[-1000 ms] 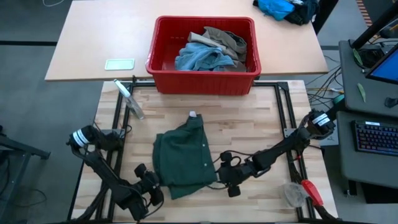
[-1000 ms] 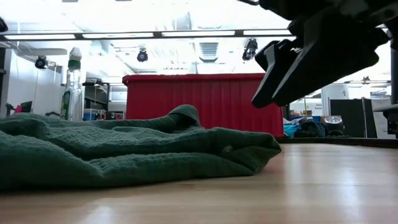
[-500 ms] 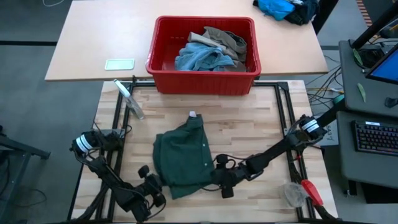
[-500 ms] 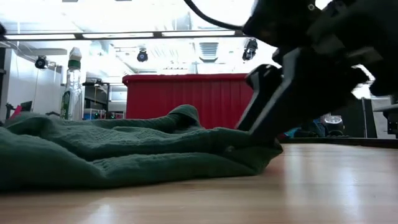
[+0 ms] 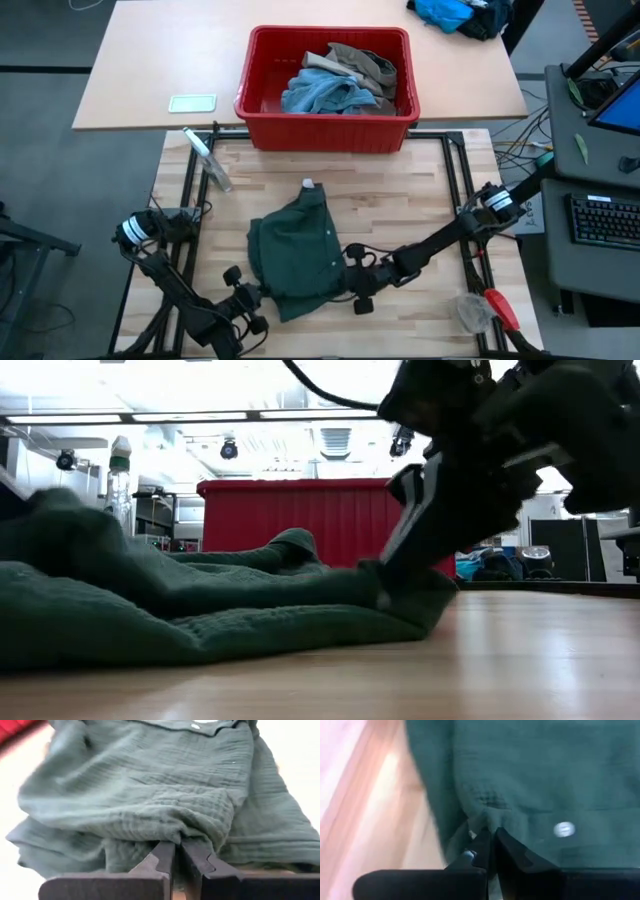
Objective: Fold Laundry from Bin
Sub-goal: Fold the green polo shirt
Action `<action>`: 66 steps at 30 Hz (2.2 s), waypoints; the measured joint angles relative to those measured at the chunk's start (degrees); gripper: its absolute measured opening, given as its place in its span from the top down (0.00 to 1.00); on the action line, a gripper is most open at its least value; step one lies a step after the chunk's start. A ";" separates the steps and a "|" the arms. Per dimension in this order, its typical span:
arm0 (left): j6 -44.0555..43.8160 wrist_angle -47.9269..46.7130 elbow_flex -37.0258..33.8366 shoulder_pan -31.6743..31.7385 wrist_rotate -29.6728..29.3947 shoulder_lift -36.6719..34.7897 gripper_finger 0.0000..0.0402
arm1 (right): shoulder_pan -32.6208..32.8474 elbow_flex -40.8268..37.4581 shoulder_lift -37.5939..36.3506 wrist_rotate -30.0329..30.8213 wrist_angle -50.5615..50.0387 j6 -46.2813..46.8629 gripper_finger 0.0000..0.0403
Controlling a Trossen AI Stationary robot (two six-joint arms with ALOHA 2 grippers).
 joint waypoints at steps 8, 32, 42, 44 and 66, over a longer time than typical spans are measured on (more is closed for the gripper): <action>0.52 -13.28 8.55 -0.51 0.12 -0.07 1.00 | -0.01 1.27 -4.67 6.65 -4.19 3.51 0.98; 12.43 22.44 5.70 -1.60 12.73 7.45 1.00 | 3.39 -1.69 -3.03 7.55 -6.94 8.29 0.97; 7.16 22.75 6.48 -1.33 21.80 7.43 0.82 | 3.41 -0.26 -3.12 1.88 -14.25 12.49 0.96; 7.28 21.41 7.57 -1.33 23.47 7.43 0.78 | 3.41 0.48 -3.12 1.45 -17.14 13.93 0.96; 12.39 -5.08 25.13 -1.75 22.19 7.54 0.72 | 1.84 5.18 -3.18 8.30 -12.54 3.75 0.66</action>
